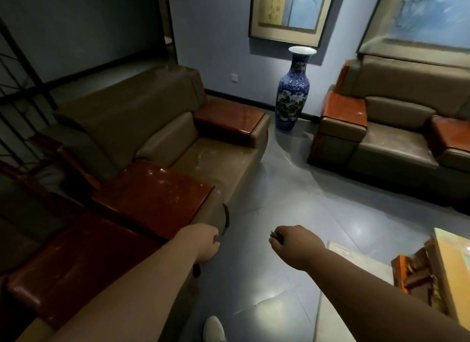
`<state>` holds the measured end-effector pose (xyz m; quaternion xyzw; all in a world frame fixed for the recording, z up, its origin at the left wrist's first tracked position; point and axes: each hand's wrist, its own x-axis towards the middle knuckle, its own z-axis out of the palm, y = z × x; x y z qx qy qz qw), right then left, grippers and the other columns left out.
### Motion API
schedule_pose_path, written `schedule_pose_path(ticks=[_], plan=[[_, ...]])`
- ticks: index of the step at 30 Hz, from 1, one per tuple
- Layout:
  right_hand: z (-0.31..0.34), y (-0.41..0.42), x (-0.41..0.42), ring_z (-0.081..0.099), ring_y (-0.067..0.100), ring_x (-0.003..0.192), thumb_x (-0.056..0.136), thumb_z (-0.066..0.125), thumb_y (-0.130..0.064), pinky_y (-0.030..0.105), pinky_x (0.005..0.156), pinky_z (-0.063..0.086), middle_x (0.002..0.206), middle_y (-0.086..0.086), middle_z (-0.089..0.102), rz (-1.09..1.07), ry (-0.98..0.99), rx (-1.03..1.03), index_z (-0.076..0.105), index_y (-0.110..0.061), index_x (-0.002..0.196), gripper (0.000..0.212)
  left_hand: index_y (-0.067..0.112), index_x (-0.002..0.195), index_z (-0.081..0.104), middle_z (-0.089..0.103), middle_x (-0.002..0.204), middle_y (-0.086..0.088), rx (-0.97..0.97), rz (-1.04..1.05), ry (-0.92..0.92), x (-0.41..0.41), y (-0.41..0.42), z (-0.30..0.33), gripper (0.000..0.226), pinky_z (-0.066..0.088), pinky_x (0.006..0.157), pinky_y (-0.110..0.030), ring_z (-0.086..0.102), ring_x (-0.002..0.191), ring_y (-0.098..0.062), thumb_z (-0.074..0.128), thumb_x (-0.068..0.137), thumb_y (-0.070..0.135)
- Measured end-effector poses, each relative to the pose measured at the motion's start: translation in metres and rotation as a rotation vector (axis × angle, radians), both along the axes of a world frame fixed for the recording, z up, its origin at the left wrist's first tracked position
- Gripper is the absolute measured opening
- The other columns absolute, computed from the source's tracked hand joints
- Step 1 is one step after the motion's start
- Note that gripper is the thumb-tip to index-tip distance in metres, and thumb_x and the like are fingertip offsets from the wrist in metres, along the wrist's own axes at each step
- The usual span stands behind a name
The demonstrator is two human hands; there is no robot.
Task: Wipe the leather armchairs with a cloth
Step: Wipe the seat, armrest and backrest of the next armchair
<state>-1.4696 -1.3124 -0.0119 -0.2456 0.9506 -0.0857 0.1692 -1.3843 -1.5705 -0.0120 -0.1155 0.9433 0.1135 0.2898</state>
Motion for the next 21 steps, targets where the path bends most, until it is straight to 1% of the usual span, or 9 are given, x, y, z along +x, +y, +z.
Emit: schedule_pose_path(ticks=[3, 7, 10, 15, 18, 21], plan=[[-0.003, -0.013, -0.054, 0.056, 0.014, 0.076, 0.103, 0.045, -0.055, 0.023, 0.054, 0.033, 0.083, -0.012, 0.057, -0.027, -0.005, 0.017, 0.053, -0.034, 0.091, 0.025, 0.022, 0.145, 0.055, 0.061, 0.139, -0.005, 0.024, -0.015, -0.002, -0.061, -0.018, -0.011, 0.043, 0.054, 0.101, -0.04, 0.062, 0.12, -0.025, 0.048, 0.108, 0.043], [-0.007, -0.031, -0.12, 0.06, 0.016, 0.08, 0.101, 0.045, -0.056, 0.026, 0.058, 0.039, 0.087, -0.01, 0.061, -0.057, -0.036, 0.052, 0.061, -0.031, 0.097, 0.029, 0.021, 0.148, 0.054, 0.058, 0.146, -0.007, 0.031, -0.055, -0.024, -0.129, -0.04, -0.015, 0.047, 0.052, 0.104, -0.039, 0.058, 0.13, -0.028, 0.047, 0.108, 0.044], [-0.013, -0.048, -0.16, 0.061, 0.018, 0.08, 0.102, 0.044, -0.055, 0.027, 0.058, 0.039, 0.085, -0.008, 0.061, -0.071, -0.05, 0.034, 0.057, -0.032, 0.092, 0.028, 0.02, 0.143, 0.058, 0.06, 0.142, -0.007, 0.023, -0.079, -0.022, -0.172, -0.056, -0.014, 0.044, 0.053, 0.101, -0.039, 0.06, 0.126, -0.029, 0.047, 0.108, 0.043], [-0.028, -0.065, -0.215, 0.058, 0.016, 0.077, 0.102, 0.044, -0.055, 0.027, 0.059, 0.039, 0.081, -0.01, 0.057, -0.036, -0.107, 0.023, 0.055, -0.032, 0.092, 0.027, 0.023, 0.137, 0.061, 0.065, 0.132, -0.004, 0.037, -0.018, -0.07, -0.225, -0.071, -0.026, 0.038, 0.056, 0.098, -0.04, 0.063, 0.115, -0.025, 0.049, 0.106, 0.042], [-0.041, -0.073, -0.259, 0.058, 0.019, 0.081, 0.102, 0.045, -0.056, 0.029, 0.067, 0.043, 0.087, -0.009, 0.058, -0.006, -0.147, 0.029, 0.057, -0.032, 0.096, 0.028, 0.027, 0.139, 0.06, 0.065, 0.128, 0.0, 0.038, 0.029, -0.079, -0.254, -0.076, -0.036, 0.037, 0.057, 0.097, -0.039, 0.064, 0.112, -0.019, 0.051, 0.106, 0.041], [-0.049, -0.085, -0.316, 0.064, 0.021, 0.091, 0.103, 0.044, -0.056, 0.032, 0.078, 0.052, 0.102, -0.005, 0.067, 0.051, -0.163, 0.027, 0.064, -0.028, 0.109, 0.034, 0.029, 0.141, 0.058, 0.066, 0.126, 0.003, 0.036, 0.102, -0.049, -0.289, -0.082, -0.042, 0.038, 0.057, 0.096, -0.037, 0.064, 0.11, -0.016, 0.052, 0.105, 0.042]])
